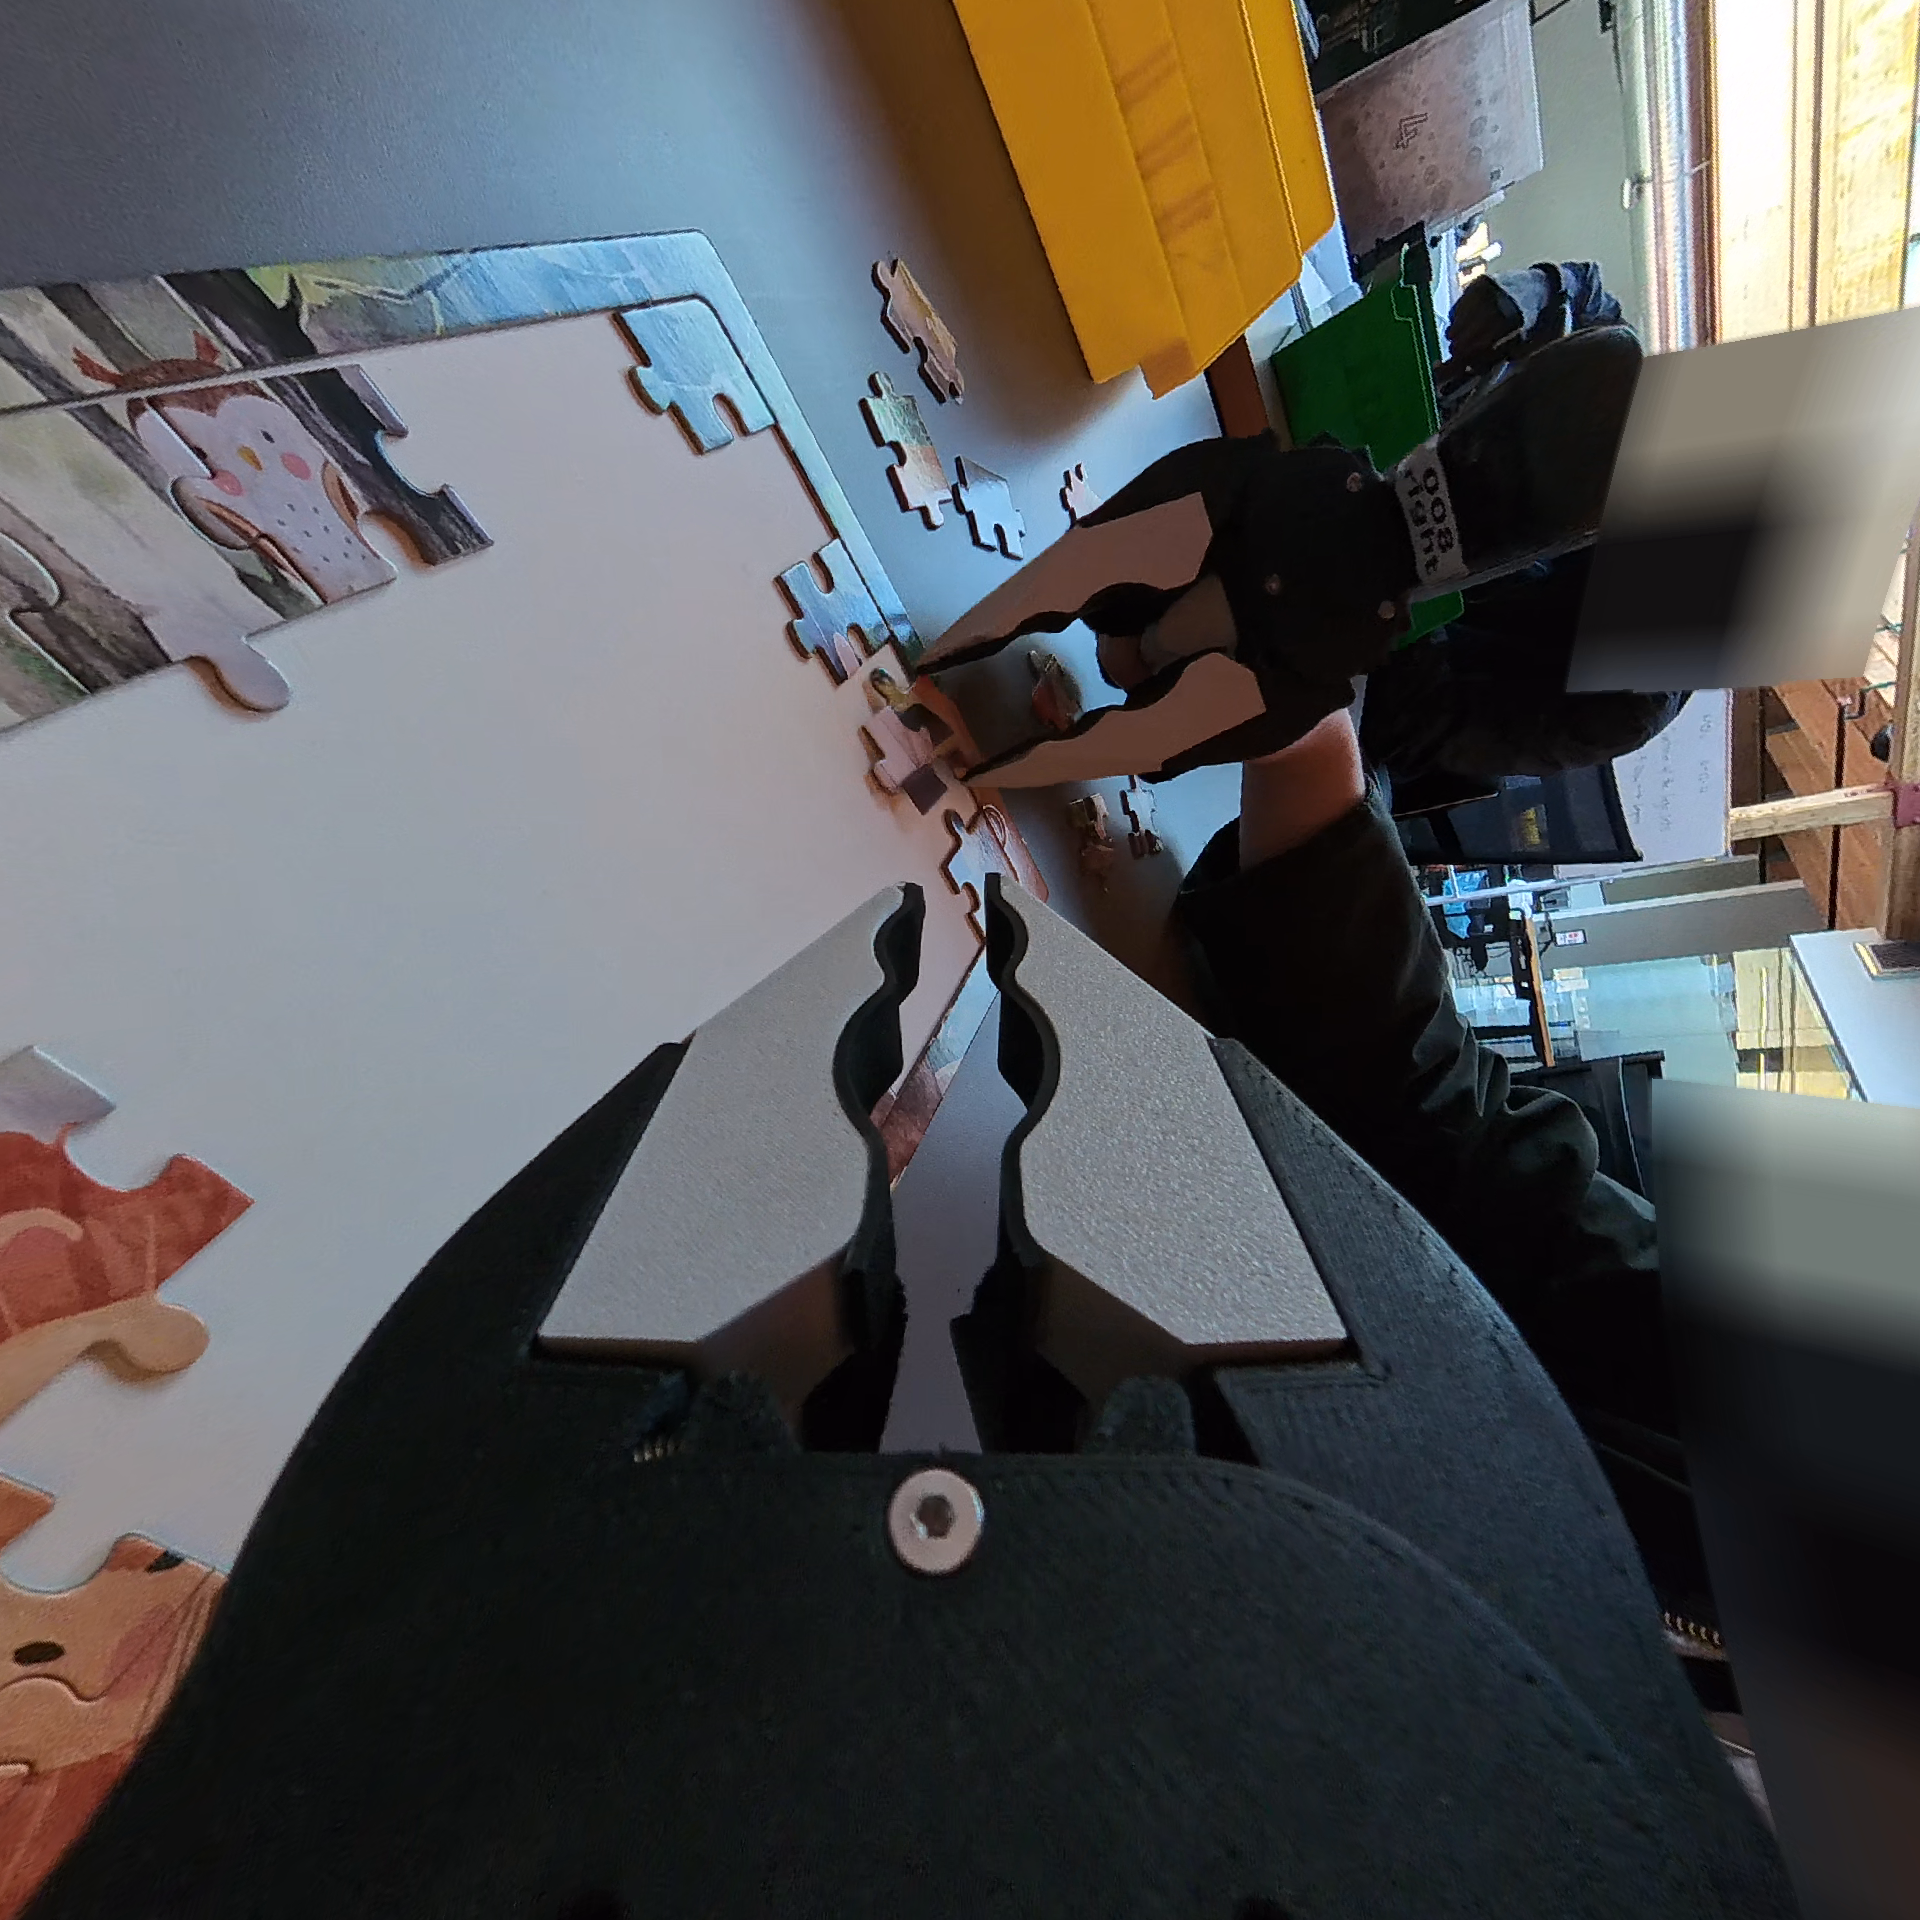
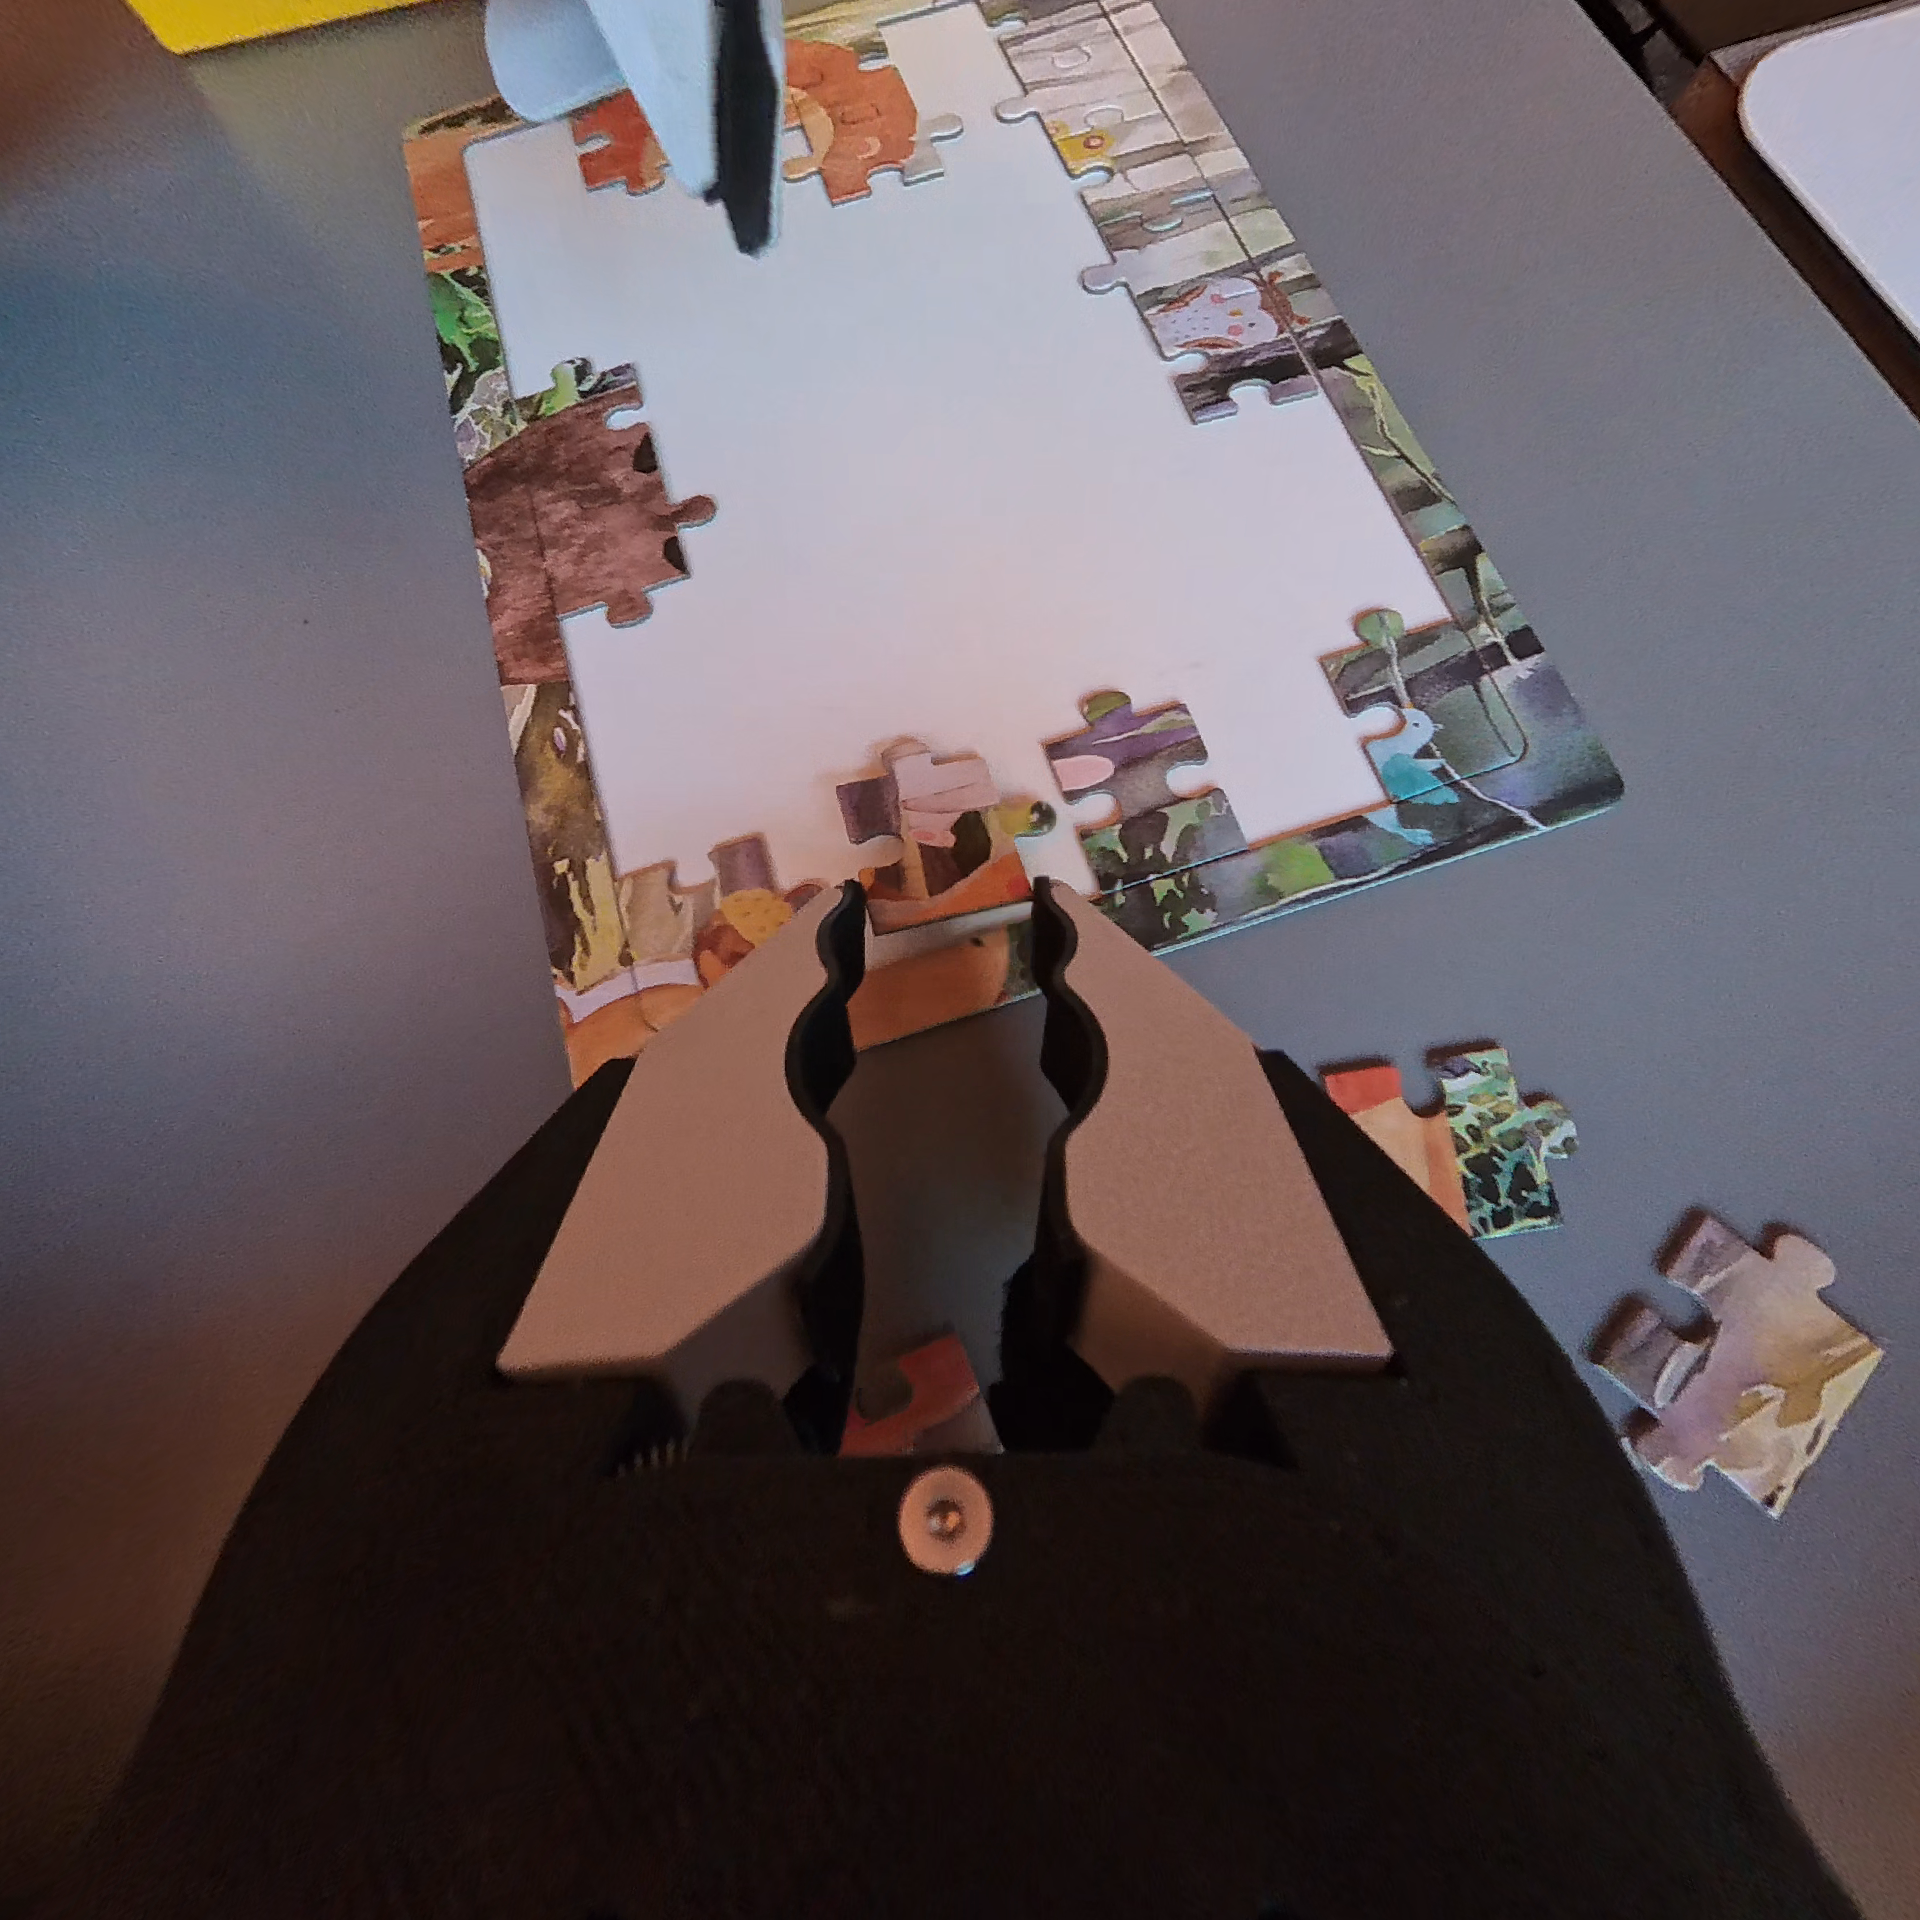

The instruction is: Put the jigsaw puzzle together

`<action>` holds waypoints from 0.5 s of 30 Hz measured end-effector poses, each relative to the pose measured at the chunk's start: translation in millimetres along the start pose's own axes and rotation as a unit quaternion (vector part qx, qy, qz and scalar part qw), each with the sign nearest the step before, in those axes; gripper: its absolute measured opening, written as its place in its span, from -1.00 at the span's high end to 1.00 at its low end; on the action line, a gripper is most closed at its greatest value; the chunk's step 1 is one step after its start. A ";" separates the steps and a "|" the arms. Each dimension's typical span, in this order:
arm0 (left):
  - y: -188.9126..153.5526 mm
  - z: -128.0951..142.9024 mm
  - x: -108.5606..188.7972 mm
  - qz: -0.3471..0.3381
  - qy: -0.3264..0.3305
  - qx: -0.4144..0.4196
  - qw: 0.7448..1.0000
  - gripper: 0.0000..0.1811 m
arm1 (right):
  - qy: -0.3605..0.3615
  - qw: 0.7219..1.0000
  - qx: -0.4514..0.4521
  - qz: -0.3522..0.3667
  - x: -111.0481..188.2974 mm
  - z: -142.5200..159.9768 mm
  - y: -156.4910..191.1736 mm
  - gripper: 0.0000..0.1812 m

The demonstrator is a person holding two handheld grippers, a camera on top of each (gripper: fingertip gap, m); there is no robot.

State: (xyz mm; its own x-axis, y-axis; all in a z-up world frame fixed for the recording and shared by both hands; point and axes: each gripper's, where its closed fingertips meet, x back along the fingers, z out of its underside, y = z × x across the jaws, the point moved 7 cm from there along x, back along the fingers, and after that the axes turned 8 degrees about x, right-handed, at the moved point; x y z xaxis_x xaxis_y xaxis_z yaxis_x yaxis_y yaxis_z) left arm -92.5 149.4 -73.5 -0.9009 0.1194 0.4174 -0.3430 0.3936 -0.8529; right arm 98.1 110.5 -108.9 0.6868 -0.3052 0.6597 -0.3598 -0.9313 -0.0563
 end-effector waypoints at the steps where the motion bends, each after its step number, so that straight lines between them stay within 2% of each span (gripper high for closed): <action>1: 0.1 0.1 -0.1 0.000 0.001 0.000 1.000 0.90 | -0.001 1.000 0.005 -0.003 1.0 -1.1 1.9 0.65; 15: 1.2 0.7 0.0 0.000 0.004 0.003 1.000 0.90 | 0.026 0.999 0.032 -0.019 -1.2 2.0 12.3 0.65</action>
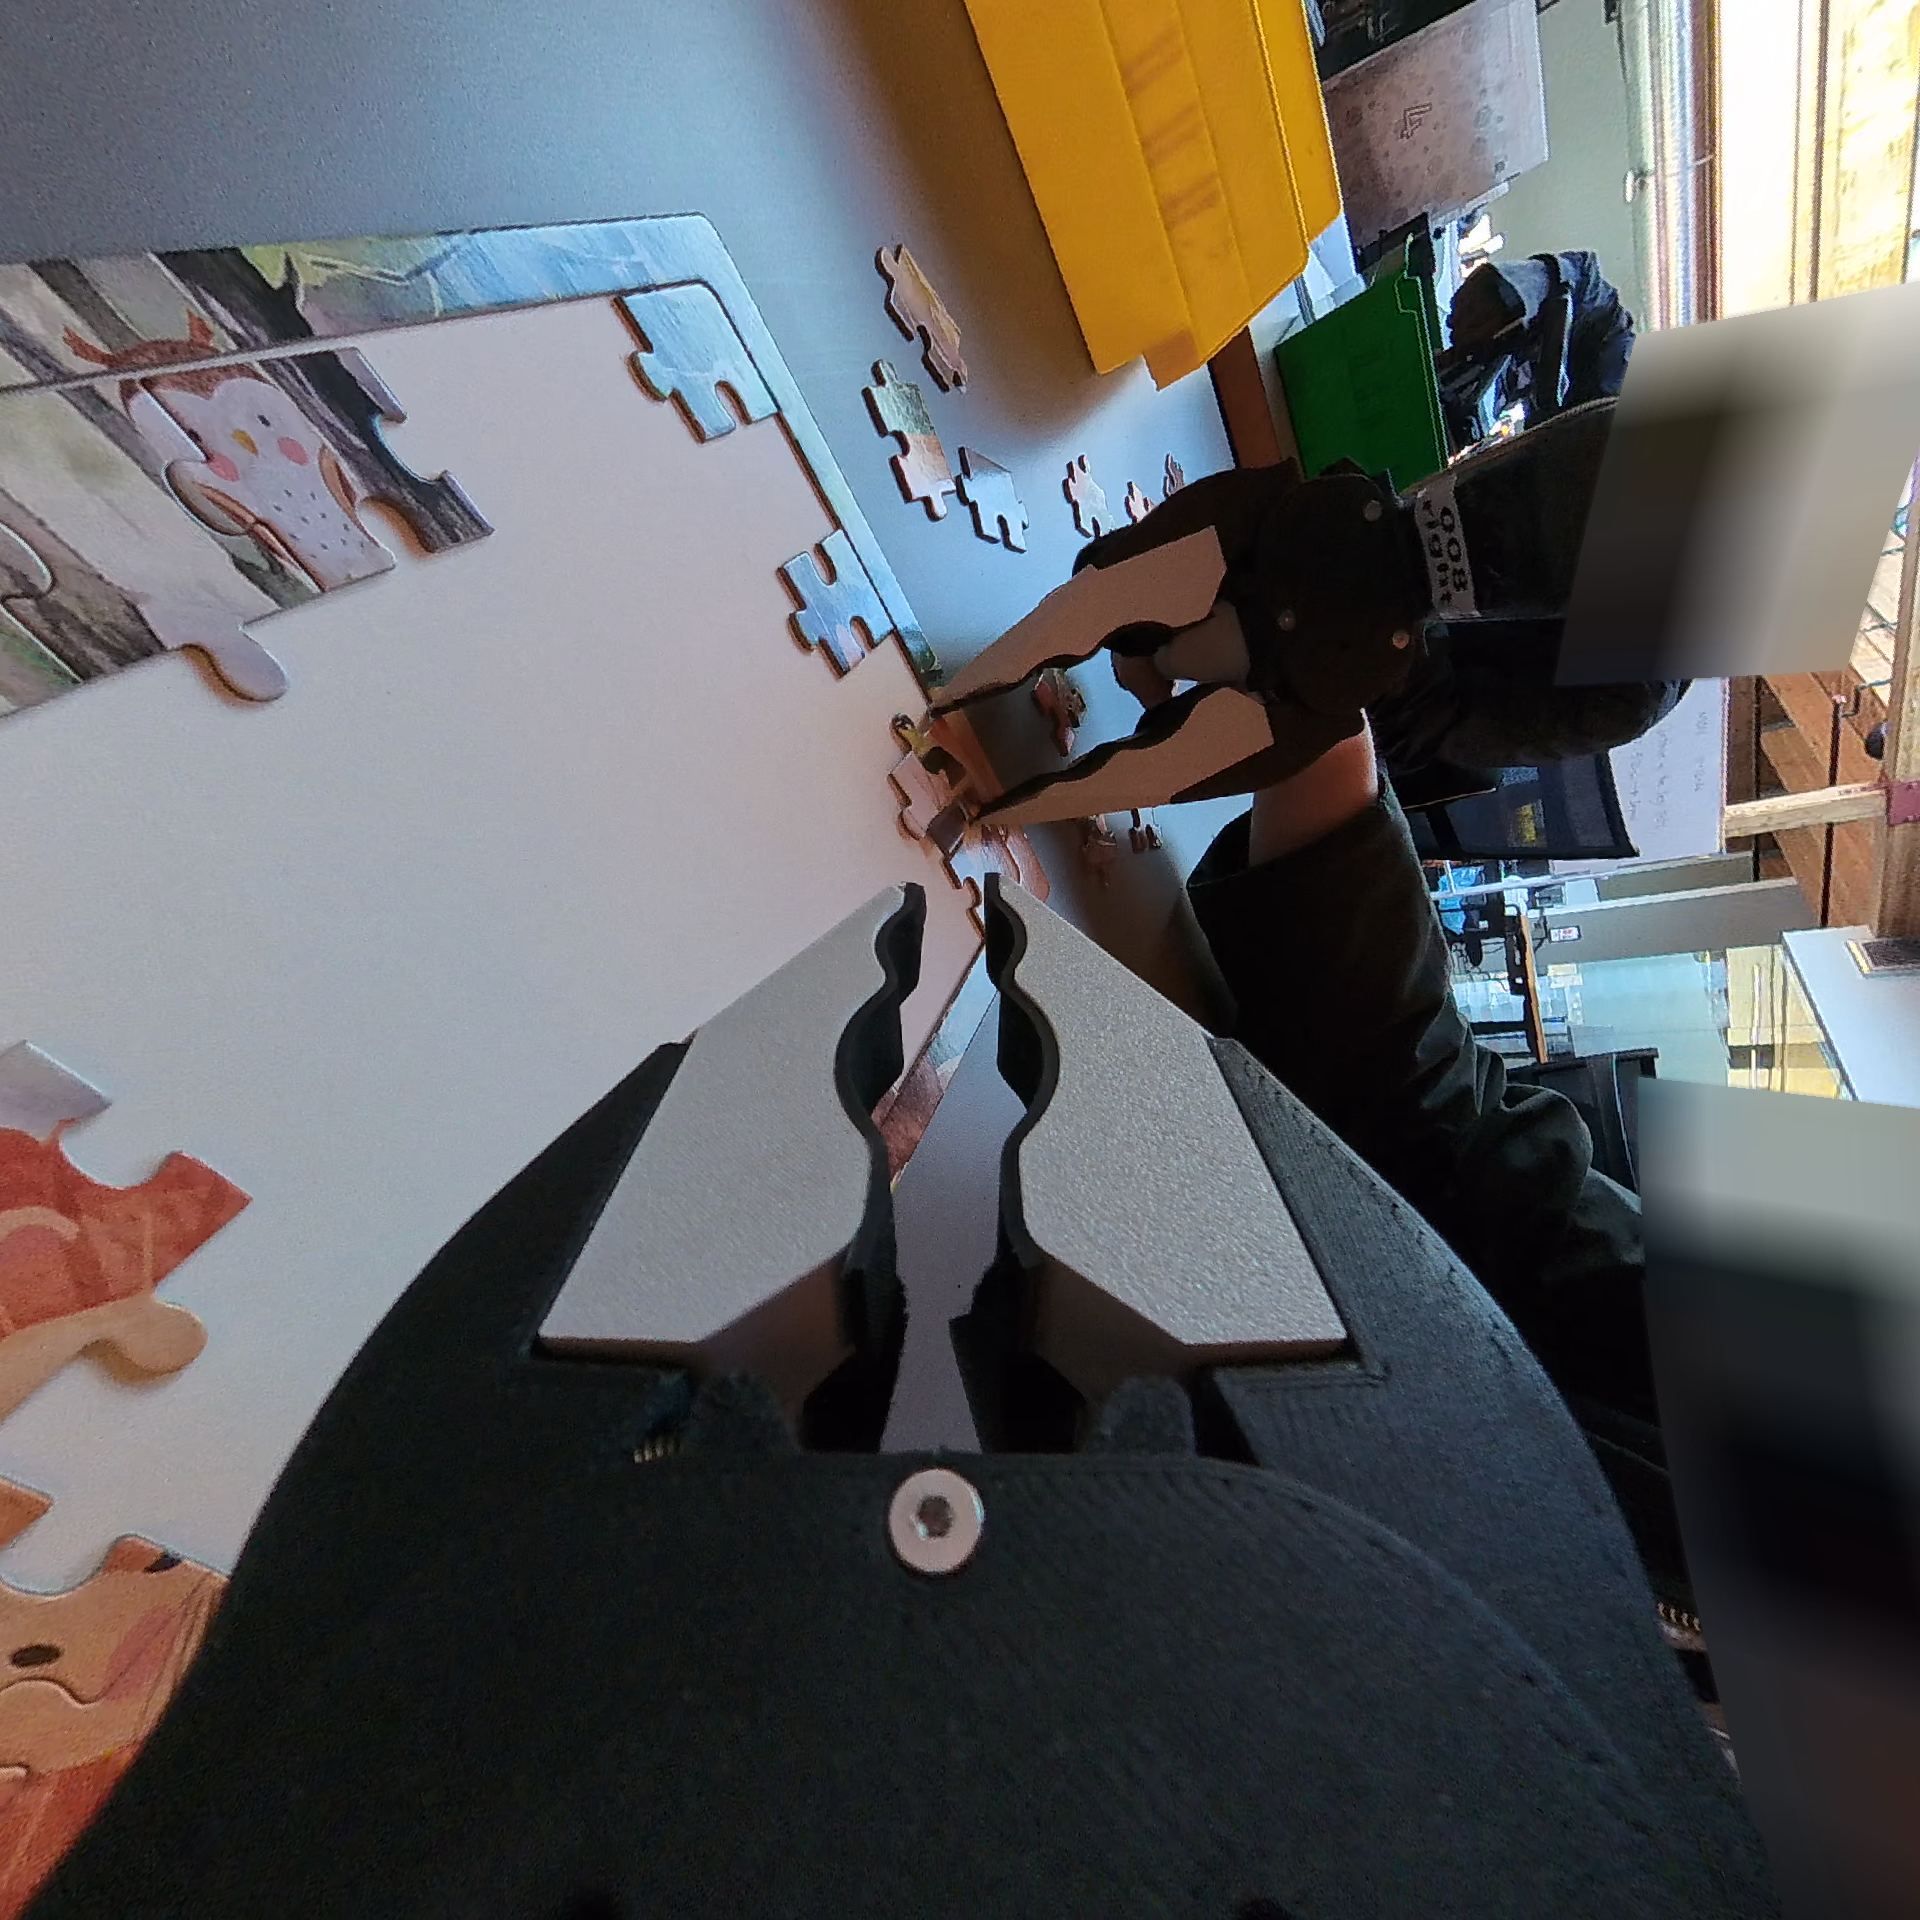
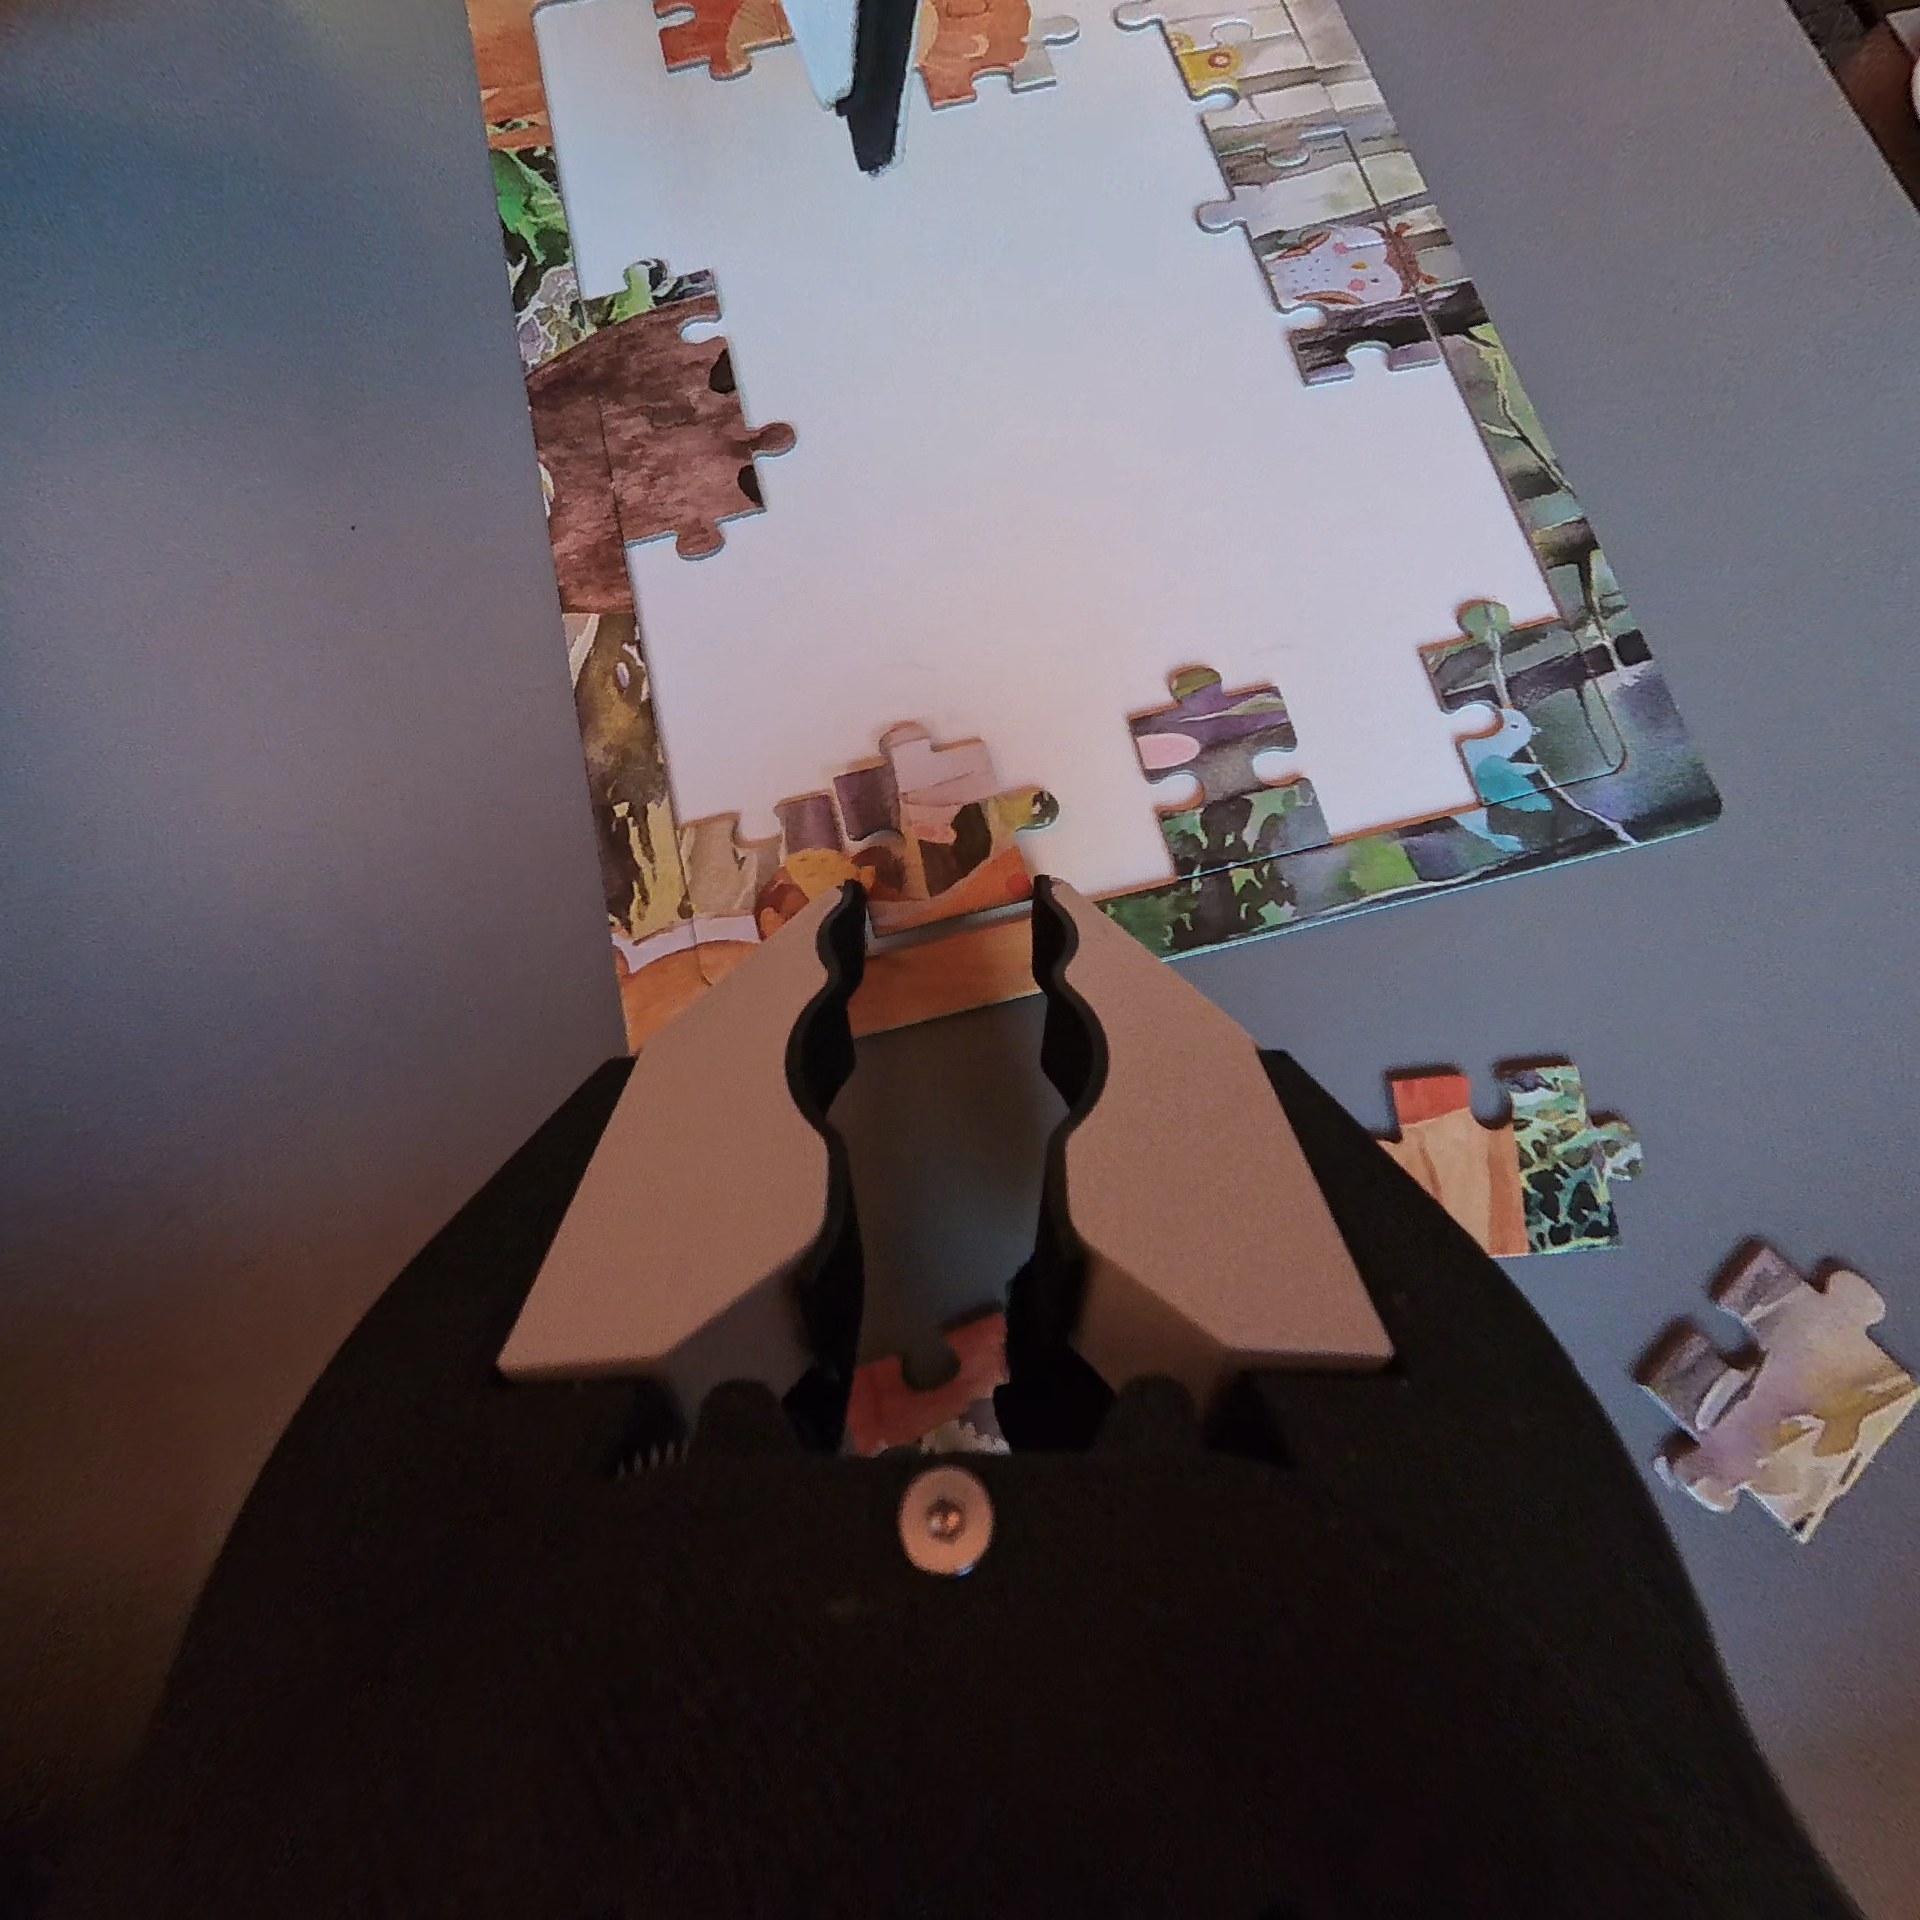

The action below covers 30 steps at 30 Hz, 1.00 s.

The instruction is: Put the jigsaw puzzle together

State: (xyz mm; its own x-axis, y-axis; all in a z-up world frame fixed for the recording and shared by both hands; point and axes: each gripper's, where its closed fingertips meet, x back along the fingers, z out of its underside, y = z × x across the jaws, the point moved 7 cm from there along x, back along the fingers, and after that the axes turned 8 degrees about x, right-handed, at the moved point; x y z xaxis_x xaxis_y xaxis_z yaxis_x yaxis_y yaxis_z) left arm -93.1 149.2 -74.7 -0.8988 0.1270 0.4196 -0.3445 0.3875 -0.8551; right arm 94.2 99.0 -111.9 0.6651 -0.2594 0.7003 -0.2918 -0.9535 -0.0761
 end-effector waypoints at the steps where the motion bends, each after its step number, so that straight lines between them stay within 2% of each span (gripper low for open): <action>1: 0.1 0.0 0.0 0.000 0.000 0.000 1.000 0.90 | -0.001 1.000 0.001 -0.002 0.0 -0.1 0.7 0.65; 19: 1.2 0.8 -1.2 0.001 0.005 0.006 1.000 0.90 | 0.002 1.000 -0.001 -0.006 1.2 0.2 2.4 0.62; 23: 1.6 1.1 -1.5 0.002 0.007 0.007 1.000 0.90 | -0.020 1.000 -0.015 -0.010 7.1 -2.9 1.4 0.57; 27: 2.0 1.0 -1.4 0.002 0.007 0.008 1.000 0.90 | -0.067 0.997 -0.041 0.021 19.8 -5.7 -9.1 0.64; 30: 2.3 0.9 -1.5 0.002 0.006 0.009 1.000 0.90 | -0.073 0.996 -0.040 0.010 20.0 -5.1 -7.3 0.66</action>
State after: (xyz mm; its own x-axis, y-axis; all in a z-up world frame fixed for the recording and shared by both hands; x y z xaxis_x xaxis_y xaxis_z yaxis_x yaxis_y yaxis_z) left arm -92.9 149.0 -77.6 -0.8965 0.1395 0.4205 -0.3467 0.3700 -0.8619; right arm 106.2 101.5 -93.7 0.7504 -0.3027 0.5876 -0.3555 -0.9343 -0.0273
